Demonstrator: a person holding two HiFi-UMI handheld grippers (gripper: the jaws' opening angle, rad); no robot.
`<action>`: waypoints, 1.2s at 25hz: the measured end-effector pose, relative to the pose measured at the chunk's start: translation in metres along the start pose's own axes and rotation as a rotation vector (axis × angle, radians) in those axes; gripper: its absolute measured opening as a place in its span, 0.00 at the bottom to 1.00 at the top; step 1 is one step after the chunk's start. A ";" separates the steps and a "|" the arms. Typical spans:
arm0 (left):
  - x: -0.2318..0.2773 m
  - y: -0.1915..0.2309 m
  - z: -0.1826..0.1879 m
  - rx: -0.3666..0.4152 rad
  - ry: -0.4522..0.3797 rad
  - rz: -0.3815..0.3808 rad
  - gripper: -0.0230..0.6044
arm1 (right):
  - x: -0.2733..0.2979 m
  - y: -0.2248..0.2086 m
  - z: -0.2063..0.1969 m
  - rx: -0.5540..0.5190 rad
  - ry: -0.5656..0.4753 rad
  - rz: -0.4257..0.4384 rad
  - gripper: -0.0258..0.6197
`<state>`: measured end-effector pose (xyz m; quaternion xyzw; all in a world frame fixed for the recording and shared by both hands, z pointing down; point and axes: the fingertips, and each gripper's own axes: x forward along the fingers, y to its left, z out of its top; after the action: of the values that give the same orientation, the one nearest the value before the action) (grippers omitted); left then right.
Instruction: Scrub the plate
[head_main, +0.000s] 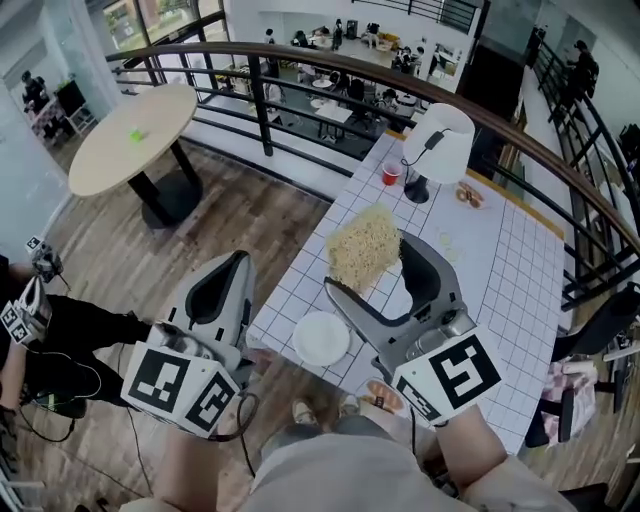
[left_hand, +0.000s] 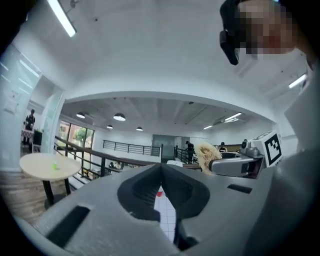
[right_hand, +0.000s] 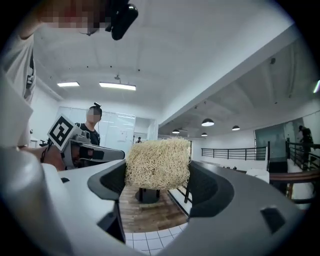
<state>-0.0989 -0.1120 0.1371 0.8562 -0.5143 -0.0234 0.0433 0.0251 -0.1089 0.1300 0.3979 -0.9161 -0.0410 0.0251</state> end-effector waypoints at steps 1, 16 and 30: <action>-0.003 -0.001 0.006 0.039 -0.016 0.010 0.06 | -0.002 0.002 0.007 -0.012 -0.018 -0.002 0.63; -0.044 -0.011 -0.028 0.144 -0.027 0.122 0.06 | -0.023 0.036 0.001 -0.047 -0.066 0.036 0.63; -0.050 -0.005 -0.052 0.156 0.020 0.140 0.06 | -0.030 0.029 -0.011 -0.057 -0.086 -0.054 0.62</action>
<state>-0.1140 -0.0630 0.1886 0.8190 -0.5728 0.0283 -0.0171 0.0251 -0.0679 0.1430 0.4193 -0.9038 -0.0849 -0.0042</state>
